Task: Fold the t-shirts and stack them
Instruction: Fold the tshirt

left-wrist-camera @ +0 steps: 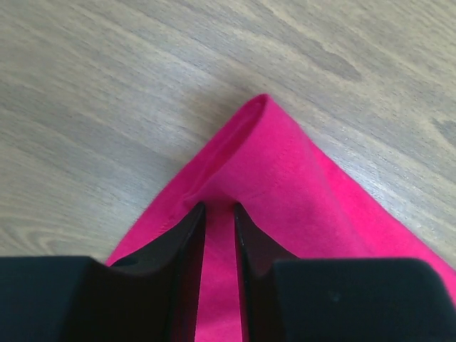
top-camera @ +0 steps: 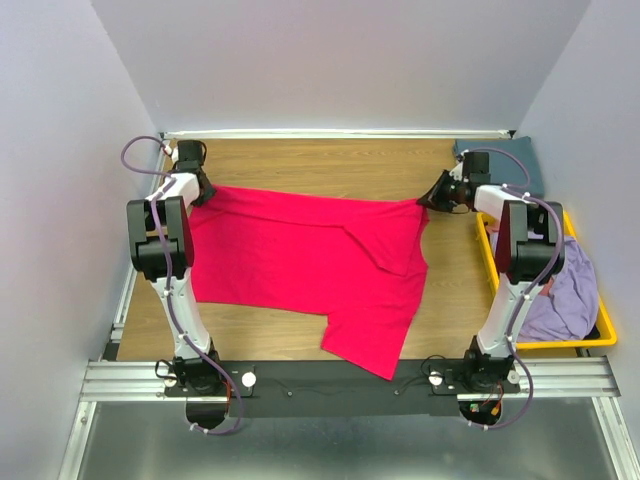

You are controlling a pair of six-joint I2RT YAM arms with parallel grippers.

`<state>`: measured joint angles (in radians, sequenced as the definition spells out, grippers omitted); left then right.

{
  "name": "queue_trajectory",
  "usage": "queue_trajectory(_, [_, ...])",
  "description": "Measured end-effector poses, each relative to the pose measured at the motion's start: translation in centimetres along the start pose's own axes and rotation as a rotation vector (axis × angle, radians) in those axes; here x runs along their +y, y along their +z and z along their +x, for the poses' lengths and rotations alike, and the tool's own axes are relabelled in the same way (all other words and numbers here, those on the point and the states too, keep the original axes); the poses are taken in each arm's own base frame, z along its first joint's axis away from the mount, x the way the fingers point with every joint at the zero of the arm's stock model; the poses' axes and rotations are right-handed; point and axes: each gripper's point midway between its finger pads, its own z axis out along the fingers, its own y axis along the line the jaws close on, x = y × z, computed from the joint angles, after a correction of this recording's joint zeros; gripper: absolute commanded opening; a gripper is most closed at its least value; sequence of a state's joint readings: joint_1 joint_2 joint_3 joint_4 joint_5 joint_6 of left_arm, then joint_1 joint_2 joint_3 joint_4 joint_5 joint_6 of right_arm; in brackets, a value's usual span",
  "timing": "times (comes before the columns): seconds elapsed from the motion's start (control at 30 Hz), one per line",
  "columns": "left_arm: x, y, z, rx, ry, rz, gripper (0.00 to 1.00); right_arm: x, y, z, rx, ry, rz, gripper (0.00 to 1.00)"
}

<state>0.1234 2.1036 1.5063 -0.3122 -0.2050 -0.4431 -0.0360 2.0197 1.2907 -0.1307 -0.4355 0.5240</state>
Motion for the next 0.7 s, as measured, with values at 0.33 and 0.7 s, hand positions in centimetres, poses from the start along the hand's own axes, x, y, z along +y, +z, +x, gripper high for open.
queue_trajectory(0.33, [1.6,0.2,0.1,0.022,-0.063,-0.032,0.3,-2.4,-0.1,-1.0,-0.018,0.052,0.03,0.02])
queue_trajectory(0.7, [2.0,-2.8,0.8,0.02,-0.128,0.01,0.74,-3.0,0.4,-0.6,-0.006,0.055,0.034,0.02])
